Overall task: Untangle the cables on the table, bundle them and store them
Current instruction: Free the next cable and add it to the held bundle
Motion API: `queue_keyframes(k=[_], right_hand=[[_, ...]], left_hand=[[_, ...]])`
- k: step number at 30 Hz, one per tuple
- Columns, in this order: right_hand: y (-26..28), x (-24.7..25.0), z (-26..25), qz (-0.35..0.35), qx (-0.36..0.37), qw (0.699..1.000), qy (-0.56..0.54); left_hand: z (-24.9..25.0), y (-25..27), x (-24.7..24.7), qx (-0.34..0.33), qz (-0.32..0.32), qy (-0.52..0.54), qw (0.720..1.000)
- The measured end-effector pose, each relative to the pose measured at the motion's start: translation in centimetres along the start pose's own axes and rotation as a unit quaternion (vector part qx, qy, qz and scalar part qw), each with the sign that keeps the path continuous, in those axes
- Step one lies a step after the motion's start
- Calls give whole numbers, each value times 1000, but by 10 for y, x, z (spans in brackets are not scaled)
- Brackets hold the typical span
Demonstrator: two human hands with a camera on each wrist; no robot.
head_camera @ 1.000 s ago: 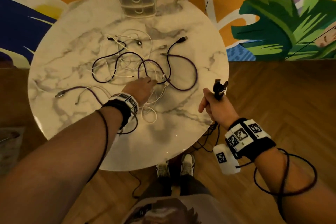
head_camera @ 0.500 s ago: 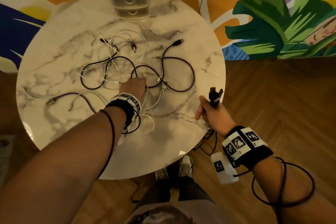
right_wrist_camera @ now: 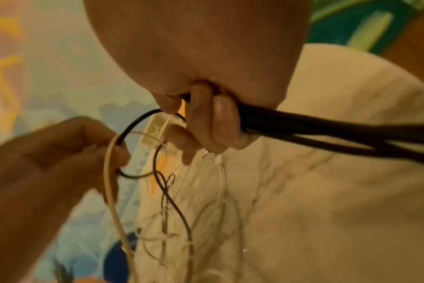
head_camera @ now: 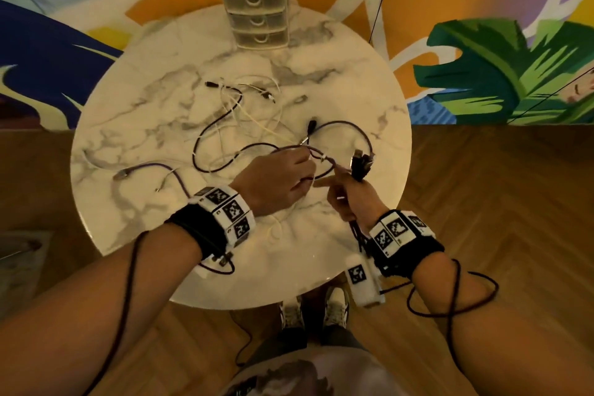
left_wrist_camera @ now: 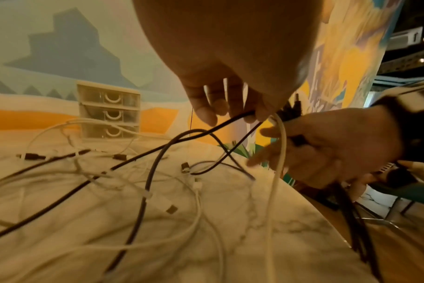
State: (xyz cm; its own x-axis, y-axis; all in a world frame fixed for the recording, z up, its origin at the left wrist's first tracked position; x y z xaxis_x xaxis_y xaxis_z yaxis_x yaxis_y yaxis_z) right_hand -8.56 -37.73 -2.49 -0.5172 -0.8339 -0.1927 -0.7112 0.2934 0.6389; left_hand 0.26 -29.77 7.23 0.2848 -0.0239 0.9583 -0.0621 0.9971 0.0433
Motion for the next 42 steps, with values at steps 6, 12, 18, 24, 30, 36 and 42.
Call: queue_keyframes(k=[6, 12, 18, 24, 30, 36, 42], right_hand=[[-2, -10, -23, -56, 14, 987, -149], [13, -6, -38, -19, 104, 980, -167], [20, 18, -47, 11, 119, 980, -160], [27, -6, -51, -13, 106, 994, 16], [43, -38, -48, -117, 76, 986, 91], [54, -31, -38, -153, 38, 980, 118], [62, -35, -29, -169, 36, 971, 164]], left_hand=[[-6, 18, -40, 61, -71, 3, 996], [-79, 26, -19, 136, -3, -40, 990], [-104, 65, -66, 217, -153, 12, 964], [-47, 16, 19, 174, 133, 11, 976], [5, -34, 18, 164, -18, 472, 866], [3, -28, -3, 206, -12, 620, 757], [33, -39, -4, 154, -106, 700, 689]])
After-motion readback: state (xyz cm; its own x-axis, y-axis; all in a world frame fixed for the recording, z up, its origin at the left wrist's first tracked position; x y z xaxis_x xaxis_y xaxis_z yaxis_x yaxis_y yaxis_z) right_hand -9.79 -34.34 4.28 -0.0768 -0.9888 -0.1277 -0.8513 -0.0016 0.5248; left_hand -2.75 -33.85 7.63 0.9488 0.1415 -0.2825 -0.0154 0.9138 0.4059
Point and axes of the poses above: each hand's wrist, its own y-axis away from the middle knuckle, its own x-axis out of the back of the hand, z = x × y, the point moved 8 cm from there along -y, towards the middle knuckle, and after that the axes turned 6 degrees about -z, right-handed, at the moved point
